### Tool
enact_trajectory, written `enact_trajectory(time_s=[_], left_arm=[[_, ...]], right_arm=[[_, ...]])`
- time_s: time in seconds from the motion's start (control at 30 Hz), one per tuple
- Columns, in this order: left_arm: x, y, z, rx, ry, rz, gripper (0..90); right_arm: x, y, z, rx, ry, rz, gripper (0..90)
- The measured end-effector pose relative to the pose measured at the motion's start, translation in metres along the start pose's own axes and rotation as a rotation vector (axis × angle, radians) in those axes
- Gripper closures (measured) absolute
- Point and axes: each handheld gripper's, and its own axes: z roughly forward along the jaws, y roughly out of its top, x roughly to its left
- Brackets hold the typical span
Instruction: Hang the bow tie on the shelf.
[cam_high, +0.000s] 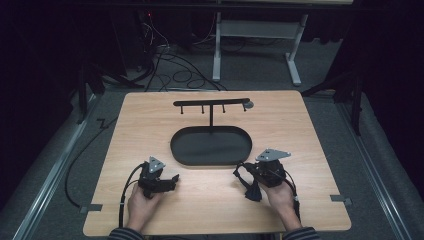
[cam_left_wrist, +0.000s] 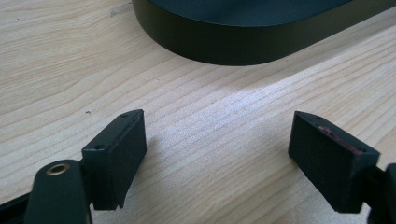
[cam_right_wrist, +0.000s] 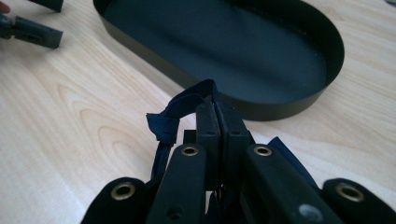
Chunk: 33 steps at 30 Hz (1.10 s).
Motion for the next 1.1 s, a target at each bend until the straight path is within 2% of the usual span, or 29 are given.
enact_trajectory(time_s=[0.27,0.3,0.47,0.53,0.7,1.1], left_arm=[[0.0,-0.001,-0.001,0.0,-0.002,0.004,19.8],[0.0,-0.001,-0.001,-0.001,-0.002,0.004,19.8],[0.0,-0.001,-0.001,-0.002,-0.003,0.004,19.8],[0.0,-0.001,-0.001,-0.002,-0.003,0.004,19.8],[0.0,-0.001,-0.001,-0.002,-0.003,0.004,19.8],[0.0,-0.001,-0.001,-0.001,-0.003,0.005,19.8]], right_arm=[[-0.004,0.007,-0.005,-0.081,-0.023,0.021,90.0],[-0.008,0.007,-0.008,-0.105,-0.027,0.049,90.0],[-0.014,0.013,-0.011,-0.119,-0.037,0.063,90.0],[-0.016,0.016,-0.012,-0.124,-0.046,0.054,90.0],[-0.02,0.02,-0.013,-0.159,-0.061,0.068,90.0],[-0.025,0.035,-0.019,-0.199,-0.076,0.08,90.0]])
